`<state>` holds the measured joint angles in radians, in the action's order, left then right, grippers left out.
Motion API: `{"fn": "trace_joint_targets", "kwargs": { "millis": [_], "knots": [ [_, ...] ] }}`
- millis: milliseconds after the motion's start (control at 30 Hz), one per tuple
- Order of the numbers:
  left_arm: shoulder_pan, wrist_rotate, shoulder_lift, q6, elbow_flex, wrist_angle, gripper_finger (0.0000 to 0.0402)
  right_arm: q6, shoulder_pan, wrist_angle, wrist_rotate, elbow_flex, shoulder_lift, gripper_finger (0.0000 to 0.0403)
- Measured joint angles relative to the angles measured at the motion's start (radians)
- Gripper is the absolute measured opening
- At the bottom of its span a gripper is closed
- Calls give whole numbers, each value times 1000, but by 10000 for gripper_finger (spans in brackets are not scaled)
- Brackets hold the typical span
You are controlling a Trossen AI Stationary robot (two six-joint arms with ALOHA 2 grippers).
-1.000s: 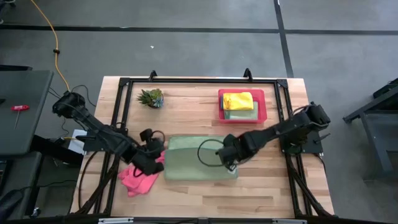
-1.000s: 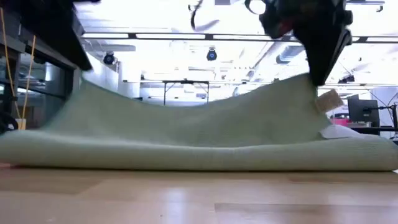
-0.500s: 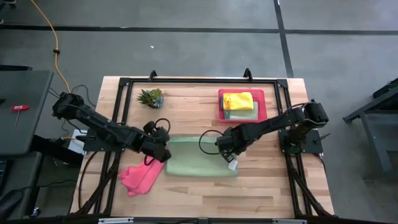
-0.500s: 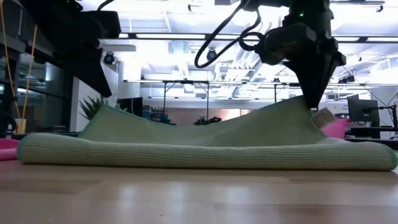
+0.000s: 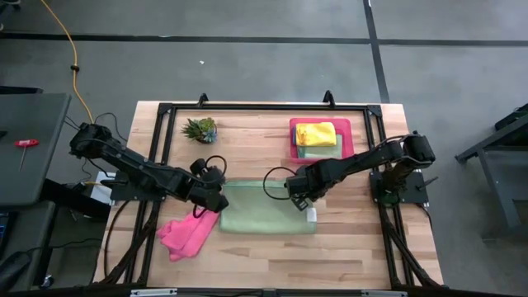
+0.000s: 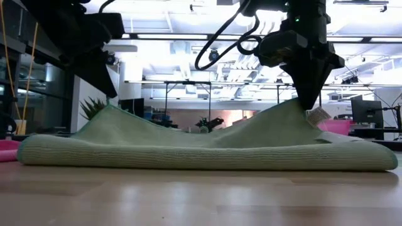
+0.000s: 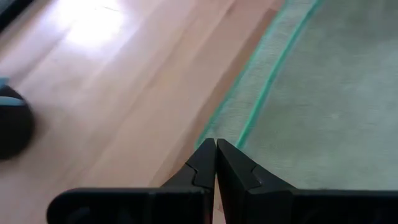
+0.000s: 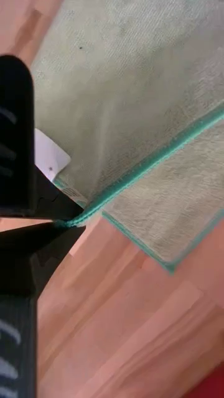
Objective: Fold microfiber towels
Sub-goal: Fold the green microfiber cloth
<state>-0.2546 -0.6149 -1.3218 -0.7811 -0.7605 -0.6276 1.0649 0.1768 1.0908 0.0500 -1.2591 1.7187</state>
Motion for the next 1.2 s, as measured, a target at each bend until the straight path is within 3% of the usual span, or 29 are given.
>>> {"fn": "trace_joint_targets", "kwargs": {
  "millis": [200, 433, 567, 900, 1033, 1200],
  "knots": [
    [13, -21, 0, 22, 0, -7, 17, 0, -9, 0, 5, 0, 0, 0],
    [44, -5, 0, 26, 0, -17, 66, 0, -34, 0, 29, 0, 0, 8],
    [46, -1, 0, 26, 0, -36, 105, -8, -40, 1, 41, 0, 0, 53],
    [57, 2, 61, 109, 0, -73, 183, -126, -65, 108, 161, -2, -47, 219],
    [59, 3, 121, 94, 22, -43, 196, -169, -50, 123, 142, 90, -145, 242],
    [14, 58, 243, 24, 177, 219, 197, -4, 20, -1, 64, 311, -363, 243]
  ]
}}
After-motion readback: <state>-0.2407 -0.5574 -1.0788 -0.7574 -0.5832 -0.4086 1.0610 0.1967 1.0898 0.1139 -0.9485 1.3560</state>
